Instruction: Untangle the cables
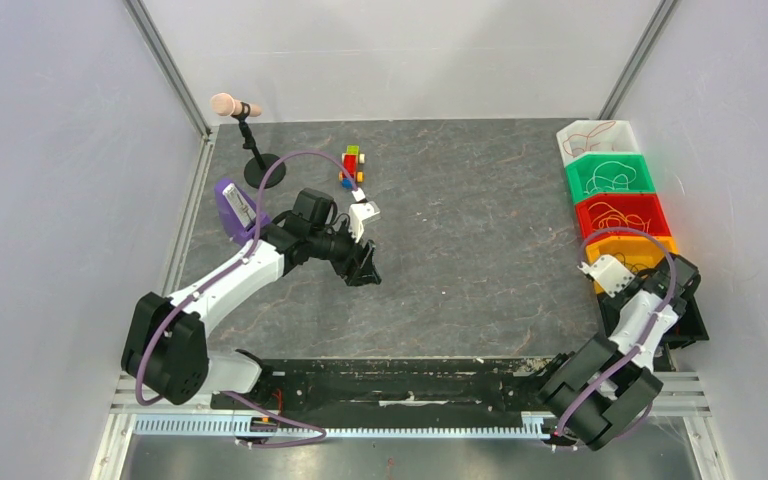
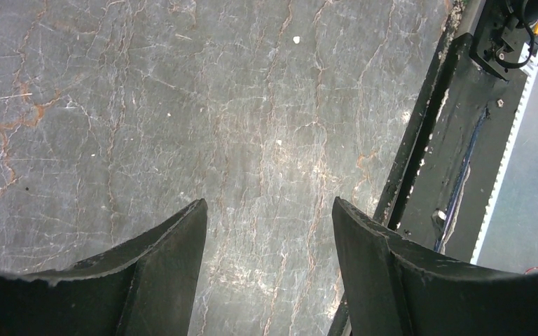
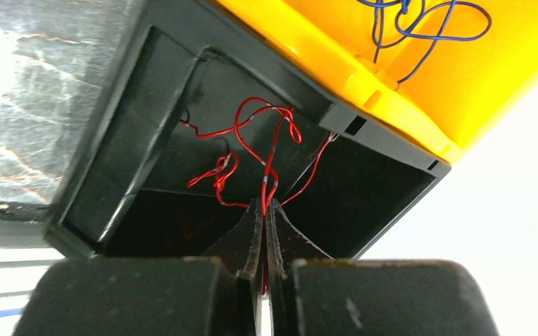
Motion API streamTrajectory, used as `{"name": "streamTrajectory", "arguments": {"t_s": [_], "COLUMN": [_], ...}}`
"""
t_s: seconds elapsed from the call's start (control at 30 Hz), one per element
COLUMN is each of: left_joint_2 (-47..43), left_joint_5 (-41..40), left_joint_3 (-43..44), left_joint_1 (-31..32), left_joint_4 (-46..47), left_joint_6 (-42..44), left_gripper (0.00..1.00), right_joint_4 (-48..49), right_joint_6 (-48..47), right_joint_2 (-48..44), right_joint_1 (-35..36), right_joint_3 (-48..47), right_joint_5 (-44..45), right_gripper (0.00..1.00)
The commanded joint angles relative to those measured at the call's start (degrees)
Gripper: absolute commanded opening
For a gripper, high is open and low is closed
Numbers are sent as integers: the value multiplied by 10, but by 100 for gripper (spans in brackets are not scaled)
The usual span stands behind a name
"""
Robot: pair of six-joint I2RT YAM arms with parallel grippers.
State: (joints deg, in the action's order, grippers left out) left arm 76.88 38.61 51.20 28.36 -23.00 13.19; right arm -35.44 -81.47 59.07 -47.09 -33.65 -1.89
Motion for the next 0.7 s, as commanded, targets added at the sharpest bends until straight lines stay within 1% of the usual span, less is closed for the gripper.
{"name": "streamTrajectory", "arguments": {"t_s": [0.0,0.07,0.2,0.33,0.47,0.6,0.63,0.67], "left_joint_2": [-20,-21,-25,-28,-30,-33,-32,-32], "left_joint_5": [-7,-8,-10,-10,-12,-13,-14,-14], "left_joint_3": [2,3,0,2,3,6,6,8], "left_joint_1": [3,2,3,2,3,3,3,3], "left_joint_4": [0,0,-1,-9,-11,-15,-15,-15], "left_joint_6": [25,23,22,26,24,27,27,27], "left_gripper": [72,72,72,72,72,72,72,72], "right_joint_4": [76,88,108,119,115,86,80,76], "right_joint_6": [-30,-46,-88,-114,-116,-134,-135,-135], "right_joint_2": [30,45,60,74,102,128,132,134], "right_joint_1": [-14,-29,-64,-86,-114,-154,-159,-166], "right_joint_3": [-3,-3,-4,2,-4,-20,-26,-32], "right_joint_5": [-6,-21,-84,-119,-142,-182,-187,-192], "right_gripper": [0,0,0,0,0,0,4,10]}}
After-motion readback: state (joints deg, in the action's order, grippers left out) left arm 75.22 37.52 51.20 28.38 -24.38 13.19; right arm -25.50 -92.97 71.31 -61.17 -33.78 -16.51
